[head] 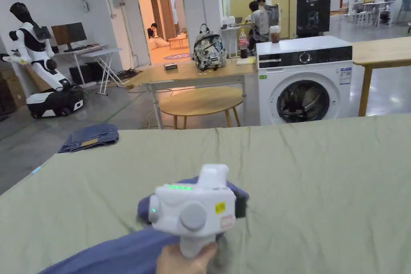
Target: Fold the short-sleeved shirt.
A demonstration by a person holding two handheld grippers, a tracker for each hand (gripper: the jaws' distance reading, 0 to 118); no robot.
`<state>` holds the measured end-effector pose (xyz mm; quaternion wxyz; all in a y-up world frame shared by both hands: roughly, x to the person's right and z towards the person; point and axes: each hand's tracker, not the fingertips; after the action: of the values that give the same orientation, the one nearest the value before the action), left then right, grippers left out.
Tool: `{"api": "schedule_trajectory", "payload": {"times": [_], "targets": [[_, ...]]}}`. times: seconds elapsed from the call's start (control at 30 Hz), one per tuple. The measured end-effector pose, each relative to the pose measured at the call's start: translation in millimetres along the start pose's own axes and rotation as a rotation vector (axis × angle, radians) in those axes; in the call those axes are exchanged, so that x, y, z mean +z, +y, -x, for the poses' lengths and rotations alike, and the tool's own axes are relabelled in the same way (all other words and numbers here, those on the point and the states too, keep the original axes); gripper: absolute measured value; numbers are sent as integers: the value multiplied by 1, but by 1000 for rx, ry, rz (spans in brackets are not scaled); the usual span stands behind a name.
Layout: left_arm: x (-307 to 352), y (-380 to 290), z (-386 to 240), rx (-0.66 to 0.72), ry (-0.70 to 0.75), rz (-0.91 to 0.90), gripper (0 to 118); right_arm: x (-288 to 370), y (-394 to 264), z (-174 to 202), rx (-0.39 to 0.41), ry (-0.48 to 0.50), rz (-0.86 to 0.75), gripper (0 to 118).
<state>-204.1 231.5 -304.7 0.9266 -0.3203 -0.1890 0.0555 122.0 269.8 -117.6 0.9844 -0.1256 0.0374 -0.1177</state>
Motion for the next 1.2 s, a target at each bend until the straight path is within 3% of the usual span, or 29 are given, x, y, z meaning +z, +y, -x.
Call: {"api": "schedule_trajectory", "payload": {"times": [0.13,0.27,0.37,0.4,0.43,0.6,0.8,0.83,0.9,0.93,1.13,1.2], "targets": [[-75,-99,-130,-8,-291,221,0,17,3,-25,43,-119,-14,0],[-72,-143,-228,-88,-480,290,1,30,1,-41,22,-172,-13,0],[-63,-141,-247,-56,-654,273,26,33,-1,-45,39,-194,3,0],[-58,-137,-248,-50,-667,256,43,33,-1,-44,40,-195,8,0],[-48,-132,-246,-46,-668,215,48,34,-1,-45,41,-188,14,0],[29,-92,-173,-188,-422,-61,51,34,-2,-39,69,-102,30,0],[170,-72,-52,-257,64,-329,50,29,-3,-27,106,-47,33,0],[191,-73,-40,-251,156,-353,42,27,-4,-25,109,-36,31,0],[222,-78,-24,-233,296,-387,6,24,-4,-19,121,-18,33,0],[236,-82,-18,-214,349,-407,0,23,-5,-15,132,-14,34,0],[277,-100,2,-142,502,-425,0,22,-9,-1,160,7,19,0],[274,-100,9,-121,463,-412,0,20,-9,2,167,14,18,0]]}}
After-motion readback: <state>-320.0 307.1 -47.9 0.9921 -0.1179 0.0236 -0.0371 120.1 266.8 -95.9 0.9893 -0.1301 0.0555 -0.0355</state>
